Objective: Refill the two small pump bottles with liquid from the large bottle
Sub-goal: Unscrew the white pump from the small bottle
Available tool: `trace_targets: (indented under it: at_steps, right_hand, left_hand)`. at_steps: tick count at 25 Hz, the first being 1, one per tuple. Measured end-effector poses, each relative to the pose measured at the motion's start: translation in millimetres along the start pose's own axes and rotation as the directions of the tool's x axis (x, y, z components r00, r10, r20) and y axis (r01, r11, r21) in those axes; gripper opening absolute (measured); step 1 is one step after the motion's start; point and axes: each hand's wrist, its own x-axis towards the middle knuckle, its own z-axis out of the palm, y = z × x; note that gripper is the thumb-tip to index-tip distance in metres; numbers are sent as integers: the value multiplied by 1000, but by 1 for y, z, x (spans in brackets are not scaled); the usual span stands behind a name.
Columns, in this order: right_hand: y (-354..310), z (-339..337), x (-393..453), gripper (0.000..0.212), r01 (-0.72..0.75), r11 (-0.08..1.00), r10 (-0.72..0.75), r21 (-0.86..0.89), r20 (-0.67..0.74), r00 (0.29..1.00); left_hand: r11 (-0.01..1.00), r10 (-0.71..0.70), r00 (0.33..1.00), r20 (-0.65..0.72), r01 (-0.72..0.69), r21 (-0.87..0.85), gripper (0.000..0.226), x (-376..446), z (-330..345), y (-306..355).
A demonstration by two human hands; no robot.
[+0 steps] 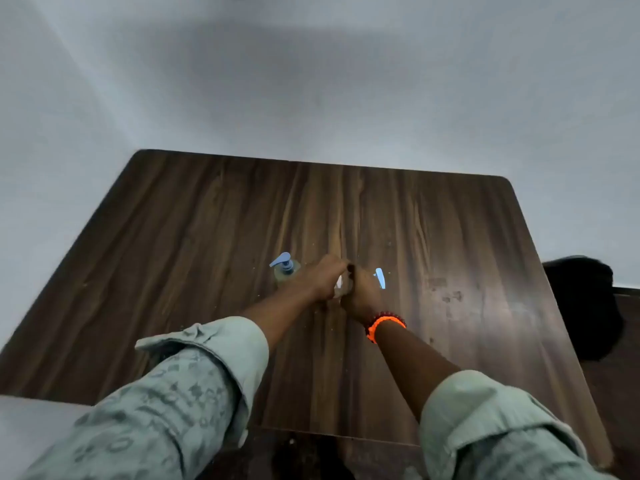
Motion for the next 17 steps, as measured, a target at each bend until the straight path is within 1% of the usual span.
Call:
trace_targets:
  at_steps: [2,3,5,7,10,12,13,15,17]
  right_hand:
    - [6,7,11,36,-19,1000,18,16,47,999]
    - [8,12,13,35,-52,998,50,24,78,996]
    - [11,19,16,39,-59,998,58,13,59,997]
    - [15,22,19,40,-69,996,67,64,46,997]
    - [22,30,23,38,-83,990,78,110,49,996]
    - [24,31,22,36,-67,990,62,124,43,997]
    - [27,31,22,33,-48,989,44,143,31,999]
    - [31,28,13,29,11,980,-10,199,-3,1000]
    - [34,26,1,31,96,967,-92,237,-26,995]
  left_hand:
    - [1000,-24,1000,7,24,17,49,8,2,-4]
    - [999,-39,999,11,38,33,46,10,5,-9]
    - [999,-40,999,0,40,34,38,11,7,-14]
    - [1000,-17,999,-27,18,20,27,9,7,-15]
    - [1000,-20,999,-29,19,-16,34,4,7,-15]
    - [998,-43,999,-30,41,-56,32,1,6,-14]
    - [994,-61,997,-40,56,-98,27,-1,6,-15]
    - [964,-106,989,-103,76,-256,17,-11,3,-12]
    - [895,-177,971,-158,92,-436,15,-27,1,-5]
